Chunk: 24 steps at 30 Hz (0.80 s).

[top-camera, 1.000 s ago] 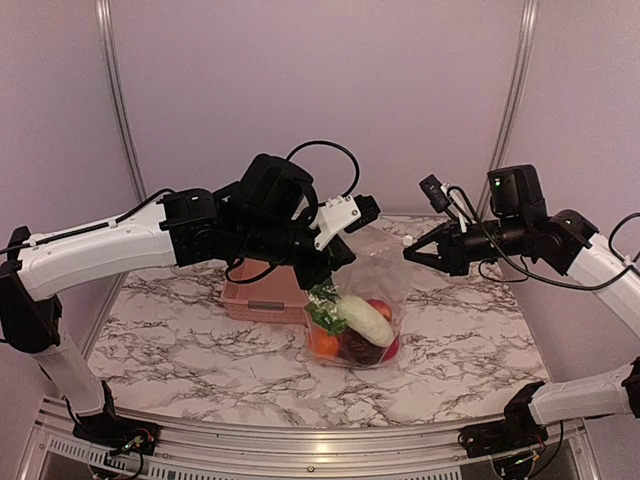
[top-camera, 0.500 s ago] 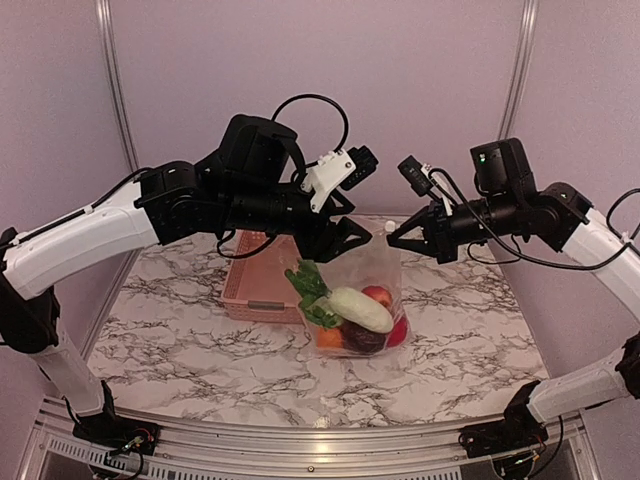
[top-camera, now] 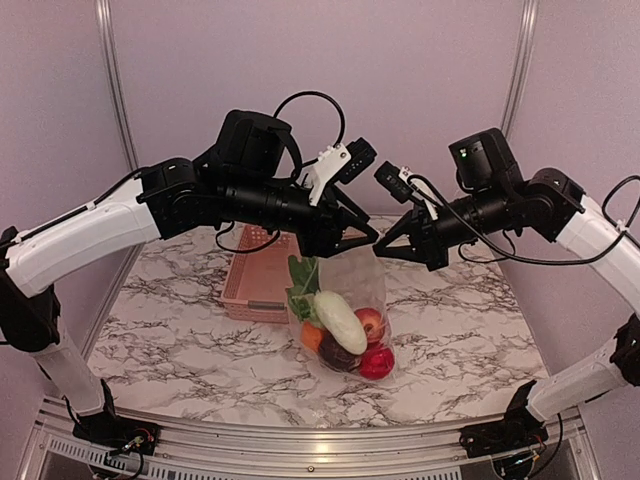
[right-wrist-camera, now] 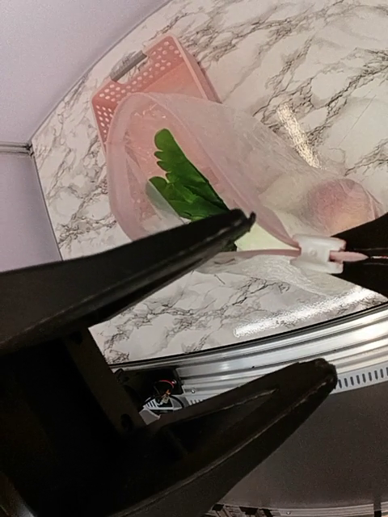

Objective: Place the food in the zip-top bag and seal the zipper
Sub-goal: Zip the zipper of the food storage bag.

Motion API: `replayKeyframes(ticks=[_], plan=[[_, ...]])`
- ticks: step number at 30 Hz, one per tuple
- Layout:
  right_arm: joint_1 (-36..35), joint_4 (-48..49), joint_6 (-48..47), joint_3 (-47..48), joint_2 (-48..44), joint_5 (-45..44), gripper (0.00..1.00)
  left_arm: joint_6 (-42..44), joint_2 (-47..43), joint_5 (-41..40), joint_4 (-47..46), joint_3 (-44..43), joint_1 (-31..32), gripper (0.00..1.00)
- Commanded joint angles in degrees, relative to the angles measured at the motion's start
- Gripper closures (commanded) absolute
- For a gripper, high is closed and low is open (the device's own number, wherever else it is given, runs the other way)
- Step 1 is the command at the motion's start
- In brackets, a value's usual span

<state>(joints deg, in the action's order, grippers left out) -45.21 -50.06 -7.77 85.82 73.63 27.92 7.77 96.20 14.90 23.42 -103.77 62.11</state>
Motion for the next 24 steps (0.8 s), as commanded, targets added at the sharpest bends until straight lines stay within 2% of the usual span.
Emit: replayKeyframes(ticks=[1, 4, 10, 13, 24], plan=[[-0.8, -2.1, -2.0, 4.4, 0.4, 1.0, 1.0, -0.7, 0.2, 5.2, -1.6, 2.1, -1.2, 0.55], [-1.4, -3.4, -2.4, 5.5, 1.0, 1.6, 1.0, -0.2, 0.0, 4.3, -2.8, 3.3, -1.4, 0.44], [-4.4, -5.9, -2.8, 6.8, 2.3, 1.1, 1.0, 0.7, 0.6, 4.7, -5.7, 3.6, -1.8, 0.42], [-5.1, -6.5, -2.9, 7.2, 2.5, 0.4, 1.0, 1.2, 1.2, 6.9, -5.7, 3.3, -2.0, 0.45], [-5.1, -7.3, -2.7, 9.3, 2.1, -0.9, 1.0, 0.8, -0.4, 12.8, -5.4, 7.5, -2.5, 0.65]])
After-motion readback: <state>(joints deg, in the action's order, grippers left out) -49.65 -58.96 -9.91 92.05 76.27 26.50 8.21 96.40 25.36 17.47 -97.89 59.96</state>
